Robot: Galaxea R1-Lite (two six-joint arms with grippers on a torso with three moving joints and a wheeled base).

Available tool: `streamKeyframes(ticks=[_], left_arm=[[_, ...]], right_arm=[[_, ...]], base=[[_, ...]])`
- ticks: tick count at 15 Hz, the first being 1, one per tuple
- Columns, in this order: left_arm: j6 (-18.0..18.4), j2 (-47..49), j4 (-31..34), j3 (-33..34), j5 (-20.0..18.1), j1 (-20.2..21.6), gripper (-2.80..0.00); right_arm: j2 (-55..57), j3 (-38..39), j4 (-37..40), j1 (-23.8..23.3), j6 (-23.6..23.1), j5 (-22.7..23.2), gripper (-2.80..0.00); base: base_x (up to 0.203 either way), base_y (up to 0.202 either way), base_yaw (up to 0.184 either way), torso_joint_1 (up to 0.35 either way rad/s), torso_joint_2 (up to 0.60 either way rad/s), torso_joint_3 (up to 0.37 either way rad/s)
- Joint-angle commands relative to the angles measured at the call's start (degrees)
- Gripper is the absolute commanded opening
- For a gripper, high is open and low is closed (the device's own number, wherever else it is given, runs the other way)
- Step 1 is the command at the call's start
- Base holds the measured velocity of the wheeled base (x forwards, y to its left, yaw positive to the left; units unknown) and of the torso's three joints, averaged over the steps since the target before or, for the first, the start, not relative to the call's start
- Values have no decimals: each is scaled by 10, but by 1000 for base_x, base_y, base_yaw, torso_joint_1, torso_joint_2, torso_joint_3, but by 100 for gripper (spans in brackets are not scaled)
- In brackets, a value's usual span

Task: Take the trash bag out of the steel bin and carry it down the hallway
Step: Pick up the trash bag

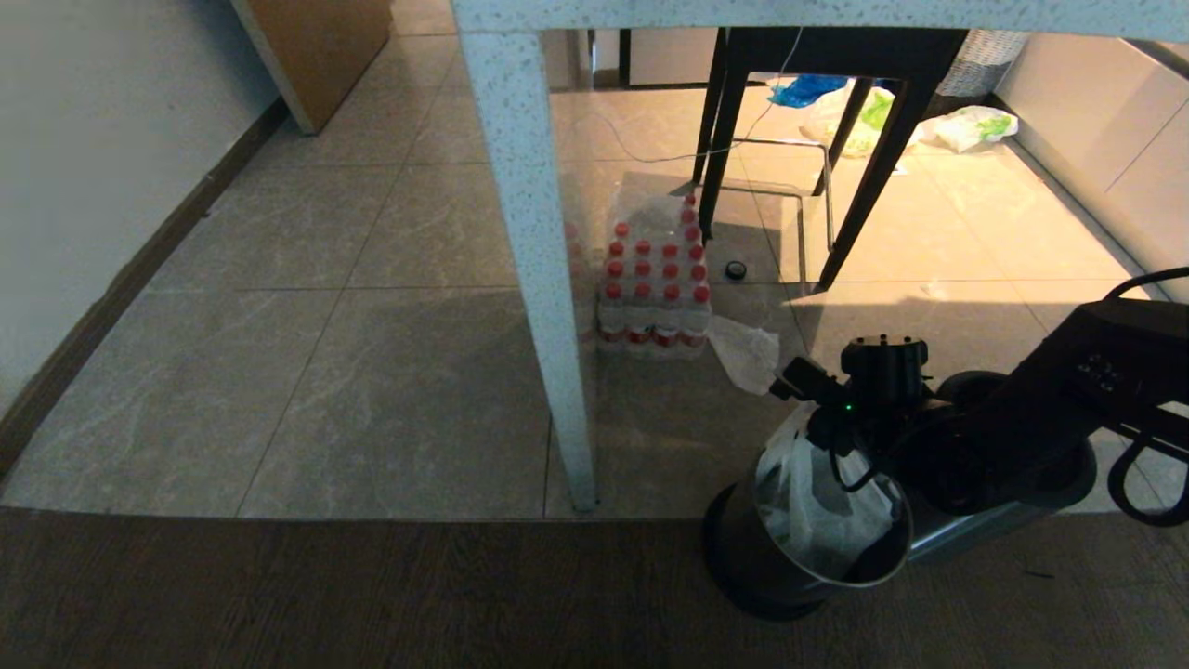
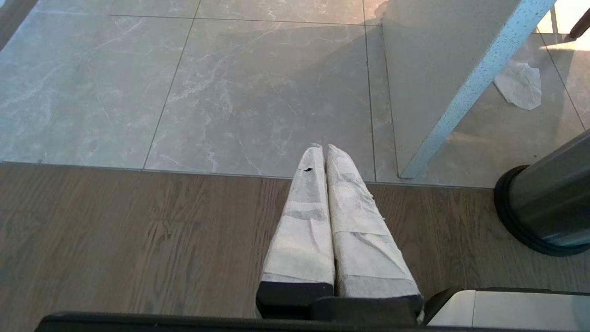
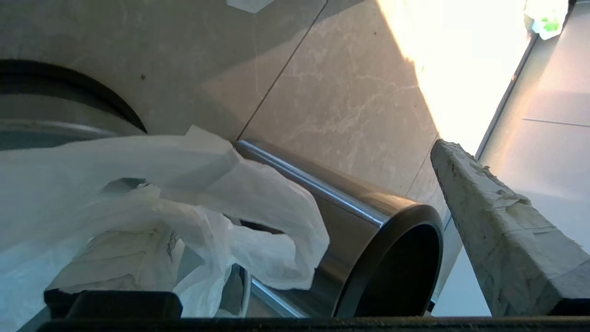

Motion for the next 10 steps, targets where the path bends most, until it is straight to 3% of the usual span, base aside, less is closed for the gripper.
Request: streamKeyframes(ticks=[1, 10], left_arm=[[0, -1, 0, 0, 0, 0, -280], [0, 0, 0, 0, 0, 0, -280]], right_arm=[[-3, 1, -4, -1, -2, 2, -280], [-3, -2, -4, -1, 13, -1, -280]], base=[[0, 0, 0, 0, 0, 0], [0, 0, 0, 0, 0, 0]])
